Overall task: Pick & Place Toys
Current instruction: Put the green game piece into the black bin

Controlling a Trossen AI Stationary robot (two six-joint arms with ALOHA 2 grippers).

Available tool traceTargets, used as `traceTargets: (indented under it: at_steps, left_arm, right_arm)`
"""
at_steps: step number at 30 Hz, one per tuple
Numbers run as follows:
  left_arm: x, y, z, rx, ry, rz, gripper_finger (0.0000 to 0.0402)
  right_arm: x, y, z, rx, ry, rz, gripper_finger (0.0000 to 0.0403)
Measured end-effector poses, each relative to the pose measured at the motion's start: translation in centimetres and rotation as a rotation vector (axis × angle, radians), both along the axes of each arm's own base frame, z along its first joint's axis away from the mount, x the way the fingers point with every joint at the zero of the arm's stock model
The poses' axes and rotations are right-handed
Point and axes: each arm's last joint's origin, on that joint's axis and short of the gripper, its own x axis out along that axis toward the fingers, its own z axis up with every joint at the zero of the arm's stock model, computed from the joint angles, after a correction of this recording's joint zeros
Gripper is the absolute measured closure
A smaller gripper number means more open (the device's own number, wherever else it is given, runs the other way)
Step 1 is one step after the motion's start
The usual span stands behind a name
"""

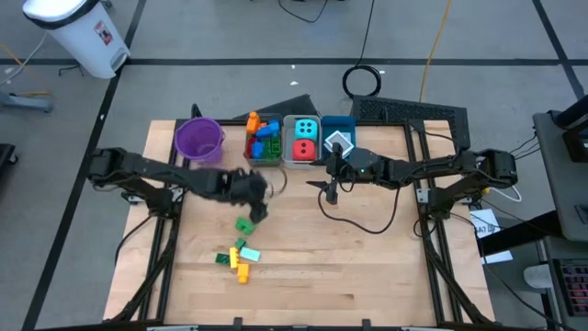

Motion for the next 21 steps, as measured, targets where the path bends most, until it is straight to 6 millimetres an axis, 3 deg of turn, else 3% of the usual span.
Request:
traceTargets:
  at_steps: [5, 10, 15, 21]
  left_arm:
    - [-1.2, -3.6, -1.3, -0.007, 0.118, -0.145, 0.0066]
    - [-3.1, -5.8, -3.4, 0.092, 0.272, -0.364, 0.0066]
    - [-4.6, -6.1, -5.3, 0.205, 0.340, -0.475, 0.0066]
    - [-5.0, -5.6, -6.9, 0.192, 0.304, -0.431, 0.0066]
  right_arm:
    - [0.0, 0.0, 0.1, 0.000, -0.009, 0.000, 0.0147]
    - [0.1, 0.0, 0.2, -0.002, -0.018, -0.001, 0.0147]
    - [0.1, 0.0, 0.2, -0.002, -0.020, -0.001, 0.0147]
    - [0.1, 0.0, 0.2, -0.002, -0.020, -0.001, 0.0147]
